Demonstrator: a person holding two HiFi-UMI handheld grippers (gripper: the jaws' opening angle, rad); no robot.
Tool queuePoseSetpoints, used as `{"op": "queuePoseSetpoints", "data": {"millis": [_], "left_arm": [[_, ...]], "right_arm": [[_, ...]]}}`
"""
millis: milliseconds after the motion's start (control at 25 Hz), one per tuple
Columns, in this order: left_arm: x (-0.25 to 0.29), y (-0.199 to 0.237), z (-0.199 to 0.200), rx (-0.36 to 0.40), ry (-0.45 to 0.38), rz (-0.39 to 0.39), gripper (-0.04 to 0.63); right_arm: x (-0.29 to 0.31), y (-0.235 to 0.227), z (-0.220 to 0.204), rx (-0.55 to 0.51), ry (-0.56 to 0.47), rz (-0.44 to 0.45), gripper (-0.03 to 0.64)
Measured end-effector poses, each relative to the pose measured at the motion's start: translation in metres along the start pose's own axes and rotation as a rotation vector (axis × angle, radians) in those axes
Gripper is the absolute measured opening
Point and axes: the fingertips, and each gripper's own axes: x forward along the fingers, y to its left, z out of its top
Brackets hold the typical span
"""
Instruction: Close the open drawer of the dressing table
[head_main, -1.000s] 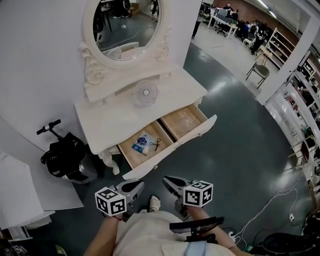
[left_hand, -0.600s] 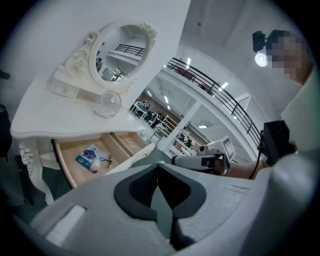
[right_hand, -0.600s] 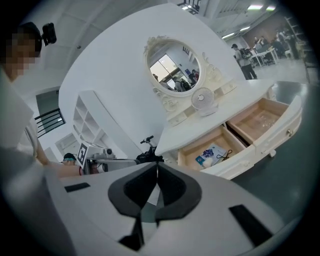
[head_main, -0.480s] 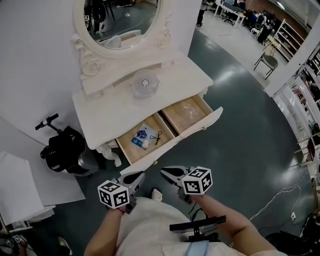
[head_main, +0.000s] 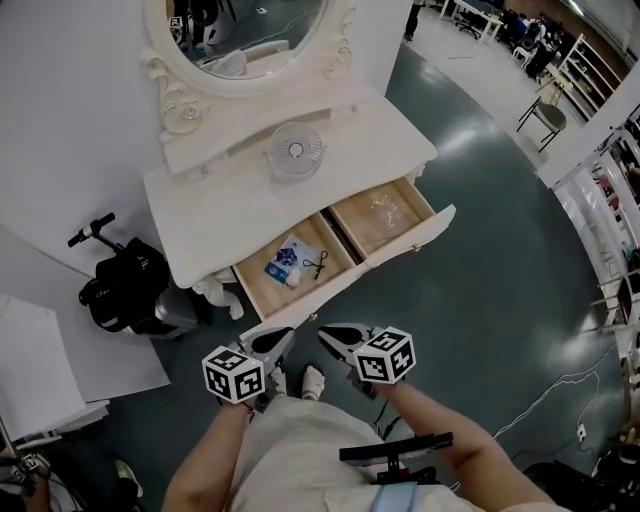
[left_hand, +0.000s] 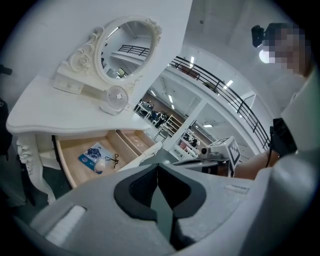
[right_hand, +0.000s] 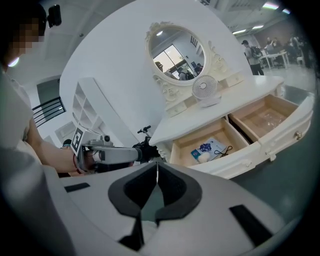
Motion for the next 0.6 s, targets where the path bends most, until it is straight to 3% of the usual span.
{"op": "queuePoseSetpoints", "data": {"millis": [600], "left_arm": [[0.011, 0.022, -0.015, -0.068, 0.036, -0.006, 0.011]], "right_arm": [[0.035, -0.02, -0.024, -0.003, 0.074, -0.066, 0.018]]}}
